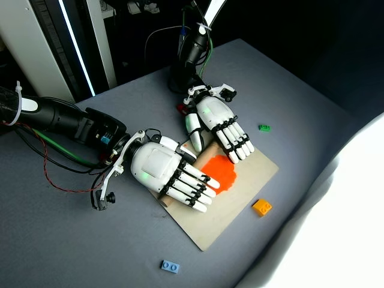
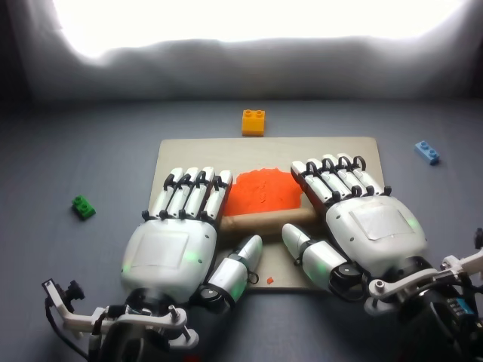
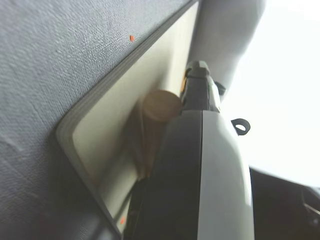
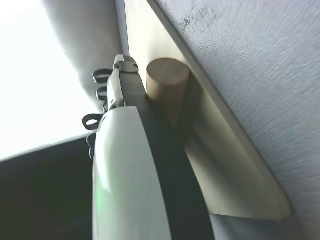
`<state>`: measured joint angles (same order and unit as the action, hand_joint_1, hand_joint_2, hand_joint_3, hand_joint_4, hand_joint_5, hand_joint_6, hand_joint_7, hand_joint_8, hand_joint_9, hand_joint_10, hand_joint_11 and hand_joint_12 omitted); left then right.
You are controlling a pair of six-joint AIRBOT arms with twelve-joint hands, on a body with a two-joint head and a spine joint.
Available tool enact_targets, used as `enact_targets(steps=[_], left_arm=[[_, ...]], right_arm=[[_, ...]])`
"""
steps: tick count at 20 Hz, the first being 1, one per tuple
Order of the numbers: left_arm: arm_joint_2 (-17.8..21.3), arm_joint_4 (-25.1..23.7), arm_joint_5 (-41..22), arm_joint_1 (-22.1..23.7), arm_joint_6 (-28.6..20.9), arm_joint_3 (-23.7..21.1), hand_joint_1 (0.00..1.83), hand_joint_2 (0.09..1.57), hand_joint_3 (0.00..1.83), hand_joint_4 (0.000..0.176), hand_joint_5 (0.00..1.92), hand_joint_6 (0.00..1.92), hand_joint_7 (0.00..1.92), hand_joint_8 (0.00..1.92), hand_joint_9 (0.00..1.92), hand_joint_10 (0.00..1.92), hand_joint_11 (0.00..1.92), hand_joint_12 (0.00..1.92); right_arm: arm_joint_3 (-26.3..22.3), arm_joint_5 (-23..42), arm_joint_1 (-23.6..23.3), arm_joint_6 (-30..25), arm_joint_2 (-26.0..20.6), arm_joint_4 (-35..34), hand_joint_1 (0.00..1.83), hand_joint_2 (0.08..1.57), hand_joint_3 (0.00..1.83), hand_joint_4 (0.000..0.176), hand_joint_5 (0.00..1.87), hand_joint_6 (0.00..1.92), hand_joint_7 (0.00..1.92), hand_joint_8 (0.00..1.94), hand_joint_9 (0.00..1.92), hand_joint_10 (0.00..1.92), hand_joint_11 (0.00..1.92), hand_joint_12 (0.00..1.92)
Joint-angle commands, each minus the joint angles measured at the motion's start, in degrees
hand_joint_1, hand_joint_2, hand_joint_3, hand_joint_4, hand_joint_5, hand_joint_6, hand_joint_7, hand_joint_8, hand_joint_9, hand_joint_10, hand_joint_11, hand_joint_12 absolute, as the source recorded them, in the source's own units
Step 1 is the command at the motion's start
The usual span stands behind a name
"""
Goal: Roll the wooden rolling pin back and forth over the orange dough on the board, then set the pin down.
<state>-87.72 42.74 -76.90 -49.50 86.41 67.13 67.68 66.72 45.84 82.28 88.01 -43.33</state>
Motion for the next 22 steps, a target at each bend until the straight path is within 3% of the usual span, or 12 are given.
enact_targets(steps=[1, 22], left_arm=[[-0.06, -2.73, -4.70, 0.19, -0.18, 0.54, 0.00, 1.47, 0.01, 0.000, 0.04, 0.01, 0.03, 0.01, 0.00, 0.00, 0.00, 0.00], [-0.76, -5.20, 0.07, 2.50, 0.24, 5.41, 0.00, 1.47, 0.00, 0.000, 0.06, 0.01, 0.04, 0.01, 0.00, 0.00, 0.00, 0.00]], right_arm=[[0.41, 4.66, -0.63, -0.47, -0.21, 2.40, 0.00, 1.50, 0.00, 0.000, 0.09, 0.00, 0.07, 0.00, 0.02, 0.00, 0.00, 0.00], [5.18, 2.83, -2.35, -2.19, 0.69, 0.14, 0.00, 1.50, 0.00, 0.000, 0.11, 0.01, 0.12, 0.01, 0.07, 0.01, 0.03, 0.04]])
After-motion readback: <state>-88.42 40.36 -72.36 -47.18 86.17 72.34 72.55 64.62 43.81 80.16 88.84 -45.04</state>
